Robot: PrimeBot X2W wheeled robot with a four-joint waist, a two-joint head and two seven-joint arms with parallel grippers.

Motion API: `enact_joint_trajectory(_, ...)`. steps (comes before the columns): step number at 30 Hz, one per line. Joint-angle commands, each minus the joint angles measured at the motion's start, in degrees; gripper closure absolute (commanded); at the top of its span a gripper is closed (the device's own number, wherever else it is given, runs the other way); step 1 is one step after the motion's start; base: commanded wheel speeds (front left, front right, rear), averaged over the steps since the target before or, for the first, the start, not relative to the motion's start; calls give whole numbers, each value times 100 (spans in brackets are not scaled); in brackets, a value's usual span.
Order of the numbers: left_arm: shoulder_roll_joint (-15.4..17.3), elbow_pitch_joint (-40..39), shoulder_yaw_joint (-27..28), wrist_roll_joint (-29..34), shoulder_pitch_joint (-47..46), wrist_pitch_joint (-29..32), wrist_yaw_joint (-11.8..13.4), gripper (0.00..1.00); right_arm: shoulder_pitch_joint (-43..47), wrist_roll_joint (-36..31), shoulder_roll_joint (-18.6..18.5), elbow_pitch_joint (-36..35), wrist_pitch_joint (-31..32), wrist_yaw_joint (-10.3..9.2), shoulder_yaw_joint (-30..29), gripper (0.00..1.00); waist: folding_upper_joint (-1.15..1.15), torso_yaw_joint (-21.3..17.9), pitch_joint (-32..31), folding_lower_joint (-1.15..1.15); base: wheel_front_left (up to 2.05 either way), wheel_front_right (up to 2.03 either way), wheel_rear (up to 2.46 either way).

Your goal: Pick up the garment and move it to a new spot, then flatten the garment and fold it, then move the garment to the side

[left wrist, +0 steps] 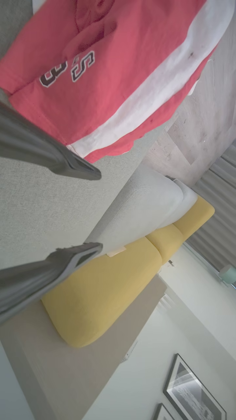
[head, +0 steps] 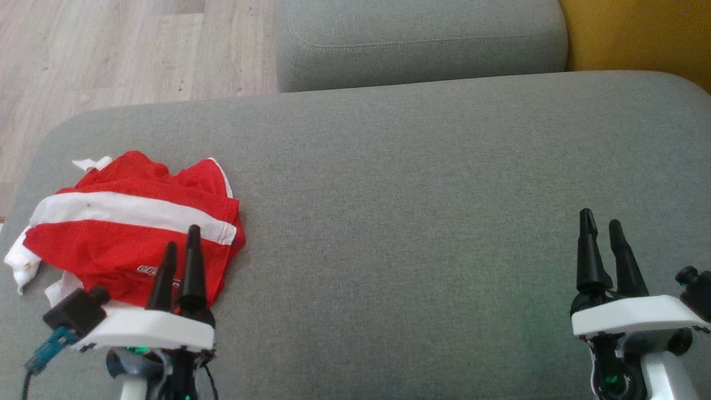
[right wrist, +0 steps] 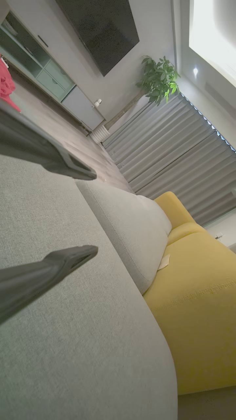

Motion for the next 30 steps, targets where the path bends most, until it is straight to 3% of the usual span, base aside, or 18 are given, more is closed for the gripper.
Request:
enact_joint_trajectory(1, 71, -251, 29, 257, -111, -69, 19, 0, -209, -224, -35, -260, -76, -2, 111, 0, 0, 2, -4, 0, 0, 0, 0)
enact_joint_trajectory(10, 204, -256, -314, 1142, -93, -203, 313, 0, -172, -892, -38, -175, -211, -3, 265, 0, 0, 16, -24, 0, 0, 0, 0)
enact_joint_trajectory(23, 556, -509, -847, 2095, -138, -421, 1187, 0, -129, -1982, -42, 18, -431, -3, 622, 0, 0, 12, -60, 0, 0, 0, 0)
enact_joint_trajectory(30, 704, -551, -1178, 2551, -145, -539, 1449, 0, -110, -2499, -45, 103, -549, -3, 751, 0, 0, 16, -82, 0, 0, 0, 0)
